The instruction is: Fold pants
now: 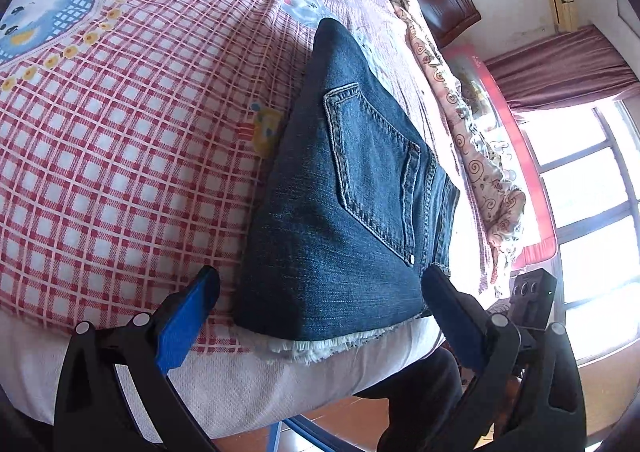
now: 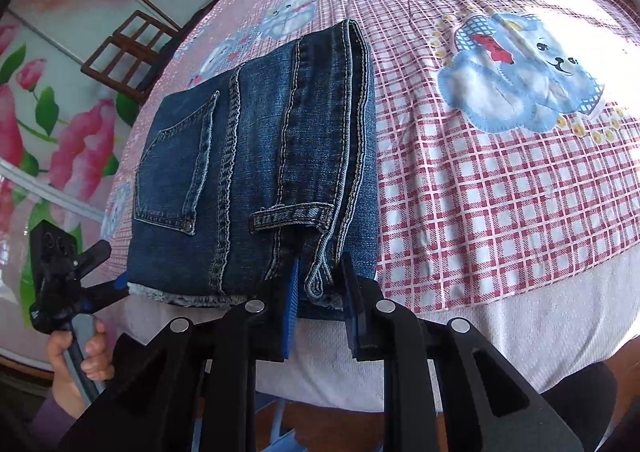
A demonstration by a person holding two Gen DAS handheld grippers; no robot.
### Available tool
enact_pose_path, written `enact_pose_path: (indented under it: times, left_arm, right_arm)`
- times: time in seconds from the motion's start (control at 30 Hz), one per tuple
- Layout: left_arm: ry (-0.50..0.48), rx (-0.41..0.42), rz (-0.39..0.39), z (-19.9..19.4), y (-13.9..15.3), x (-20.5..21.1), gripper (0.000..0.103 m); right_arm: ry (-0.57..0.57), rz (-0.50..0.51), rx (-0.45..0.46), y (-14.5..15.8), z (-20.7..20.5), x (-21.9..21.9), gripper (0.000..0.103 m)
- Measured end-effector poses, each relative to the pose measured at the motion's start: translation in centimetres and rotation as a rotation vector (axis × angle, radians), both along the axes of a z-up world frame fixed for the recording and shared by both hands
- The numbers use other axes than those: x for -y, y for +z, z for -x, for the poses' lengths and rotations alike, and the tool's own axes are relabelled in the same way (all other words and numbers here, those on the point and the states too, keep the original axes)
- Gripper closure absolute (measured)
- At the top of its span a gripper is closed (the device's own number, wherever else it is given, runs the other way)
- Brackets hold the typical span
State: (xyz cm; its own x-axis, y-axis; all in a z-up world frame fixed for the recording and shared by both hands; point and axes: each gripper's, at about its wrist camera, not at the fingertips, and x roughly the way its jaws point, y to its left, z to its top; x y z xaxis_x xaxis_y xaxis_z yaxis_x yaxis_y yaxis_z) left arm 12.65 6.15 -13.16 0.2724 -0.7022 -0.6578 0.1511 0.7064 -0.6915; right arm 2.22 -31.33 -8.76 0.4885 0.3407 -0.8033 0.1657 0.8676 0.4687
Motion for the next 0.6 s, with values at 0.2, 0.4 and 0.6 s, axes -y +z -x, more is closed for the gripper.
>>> enact_pose_path:
  times: [0.2,0.4,0.6]
  left_arm:
    - [0.035,-0.058,-0.013,-0.7,-0.8,0.2,0.077]
    - [0.1,0.03,-0.025,0.6,3.0,0.7,0.089]
    - [0.209,-0.133,0.148,0.0,-2.9,-2.4,0.078]
  right_arm:
    - [-0.007,-0.007,0.002,0.2,-0.3,-0.2,0.084]
    - [-0.008,-0.009,0.004,0.2,0.1,0.2,0.084]
    - [0.0,-0.023,0.006,0.3,0.1,0.1,0.081]
